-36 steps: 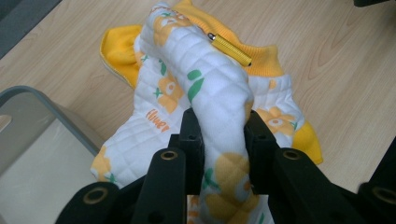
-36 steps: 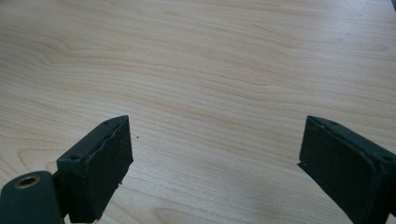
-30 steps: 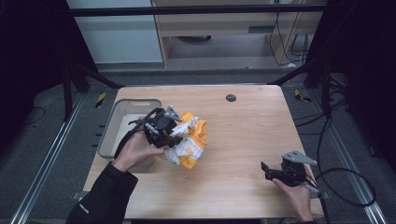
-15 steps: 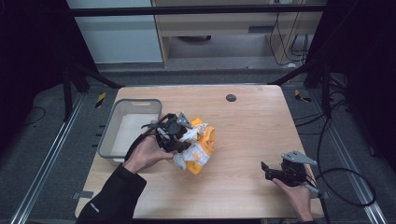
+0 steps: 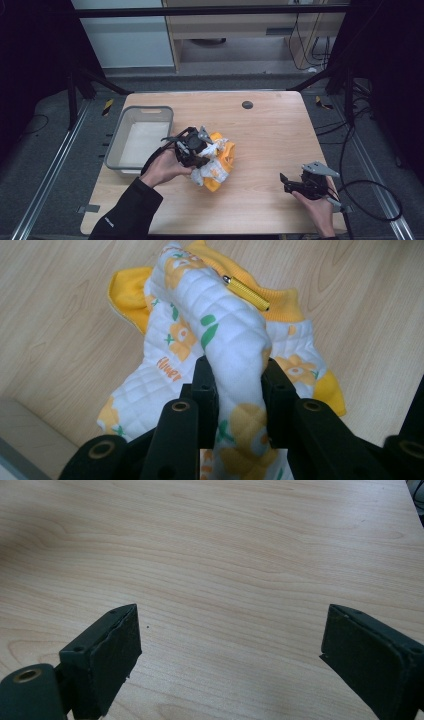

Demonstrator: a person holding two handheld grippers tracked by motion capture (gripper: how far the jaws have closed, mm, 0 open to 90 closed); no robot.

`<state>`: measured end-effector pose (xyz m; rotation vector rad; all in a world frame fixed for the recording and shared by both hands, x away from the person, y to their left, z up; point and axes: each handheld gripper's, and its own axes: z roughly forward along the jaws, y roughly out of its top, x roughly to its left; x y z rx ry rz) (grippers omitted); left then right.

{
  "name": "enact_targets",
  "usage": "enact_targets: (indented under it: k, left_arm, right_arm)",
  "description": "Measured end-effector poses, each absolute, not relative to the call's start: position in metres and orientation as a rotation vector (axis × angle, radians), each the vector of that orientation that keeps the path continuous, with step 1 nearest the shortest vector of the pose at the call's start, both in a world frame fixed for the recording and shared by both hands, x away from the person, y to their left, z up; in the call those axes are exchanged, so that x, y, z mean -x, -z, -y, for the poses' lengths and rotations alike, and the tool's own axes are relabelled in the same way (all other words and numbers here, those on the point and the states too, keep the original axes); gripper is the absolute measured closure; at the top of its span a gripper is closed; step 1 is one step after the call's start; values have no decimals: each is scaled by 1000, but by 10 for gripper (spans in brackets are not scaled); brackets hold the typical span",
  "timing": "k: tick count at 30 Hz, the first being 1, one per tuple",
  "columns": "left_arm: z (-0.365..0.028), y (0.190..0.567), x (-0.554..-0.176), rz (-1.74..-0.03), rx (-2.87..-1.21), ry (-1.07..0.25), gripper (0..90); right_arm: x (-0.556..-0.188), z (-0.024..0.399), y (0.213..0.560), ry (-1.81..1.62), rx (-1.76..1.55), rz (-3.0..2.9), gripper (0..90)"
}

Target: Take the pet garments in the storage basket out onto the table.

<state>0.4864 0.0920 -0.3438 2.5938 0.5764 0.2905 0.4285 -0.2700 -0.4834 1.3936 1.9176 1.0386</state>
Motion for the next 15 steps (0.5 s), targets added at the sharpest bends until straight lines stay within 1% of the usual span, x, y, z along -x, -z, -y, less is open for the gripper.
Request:
enact_targets:
  k: [15]
  left_arm:
    - [-74, 363, -487, -518, -2627, -253, 725]
  right_arm:
    - [-428, 270, 483, -1039, -1398, -1919, 90]
